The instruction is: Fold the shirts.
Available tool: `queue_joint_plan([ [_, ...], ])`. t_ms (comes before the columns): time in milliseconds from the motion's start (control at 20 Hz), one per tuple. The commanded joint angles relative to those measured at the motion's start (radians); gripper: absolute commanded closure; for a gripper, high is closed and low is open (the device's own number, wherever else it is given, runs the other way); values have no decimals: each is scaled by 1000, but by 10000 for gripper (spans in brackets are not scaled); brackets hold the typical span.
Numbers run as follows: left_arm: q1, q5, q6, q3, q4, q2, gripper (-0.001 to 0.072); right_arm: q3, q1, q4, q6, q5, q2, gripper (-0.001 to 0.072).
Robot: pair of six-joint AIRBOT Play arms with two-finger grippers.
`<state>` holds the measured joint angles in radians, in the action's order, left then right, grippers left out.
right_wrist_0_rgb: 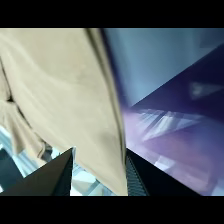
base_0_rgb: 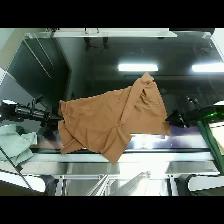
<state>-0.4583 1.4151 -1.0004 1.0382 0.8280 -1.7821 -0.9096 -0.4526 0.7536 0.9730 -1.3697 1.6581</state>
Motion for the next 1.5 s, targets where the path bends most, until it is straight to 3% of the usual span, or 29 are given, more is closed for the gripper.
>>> queue_joint_plan([
  [0,1,21,0,0,-9,-2,527,1,73,14,-2,35,42,327],
  [150,1,26,0,-11,-19,-2,561,1,122,13,-27,34,62,330],
  [200,1,23,3,-29,-19,-2,689,1,126,10,-33,27,61,333],
  [350,1,39,34,-91,-19,-2,685,1,119,10,-54,-45,60,532],
  [400,1,68,34,-101,-20,-1,685,1,118,8,-61,-81,56,674],
  [550,-3,227,8,-85,-105,24,687,0,122,-53,-61,-165,-2,684],
  [650,12,426,-36,-74,-351,102,693,-1,124,-192,-86,-241,-111,684],
  [750,63,447,-9,-61,-537,277,695,-19,139,-359,-118,-303,-294,684],
  [850,135,443,26,8,-733,493,694,-95,151,-509,-121,-272,-531,684],
  [950,187,355,61,135,-1127,710,694,-257,151,-601,-120,-147,-737,683],
  [1000,193,246,134,226,-1313,813,693,-363,151,-596,-113,-43,-820,684],
  [1050,175,145,241,323,-1407,893,693,-465,151,-574,-111,51,-877,683],
  [1100,125,23,317,438,-1394,964,693,-573,151,-529,-109,166,-914,684],
  [1150,50,-129,340,546,-1252,1013,685,-664,151,-457,-113,290,-924,685],
  [1200,-46,-350,269,644,-941,1047,686,-750,151,-363,-77,418,-895,685],
  [1250,-145,-550,-26,692,-592,1062,685,-814,151,-301,12,482,-828,686],
  [1300,-227,-546,-217,695,-436,1033,685,-876,151,-249,132,465,-718,686],
  [1350,-291,-418,-263,680,-417,976,685,-919,151,-215,237,389,-595,686],
  [1450,-297,-53,-269,574,-463,841,688,-939,201,-279,269,113,-351,686],
])
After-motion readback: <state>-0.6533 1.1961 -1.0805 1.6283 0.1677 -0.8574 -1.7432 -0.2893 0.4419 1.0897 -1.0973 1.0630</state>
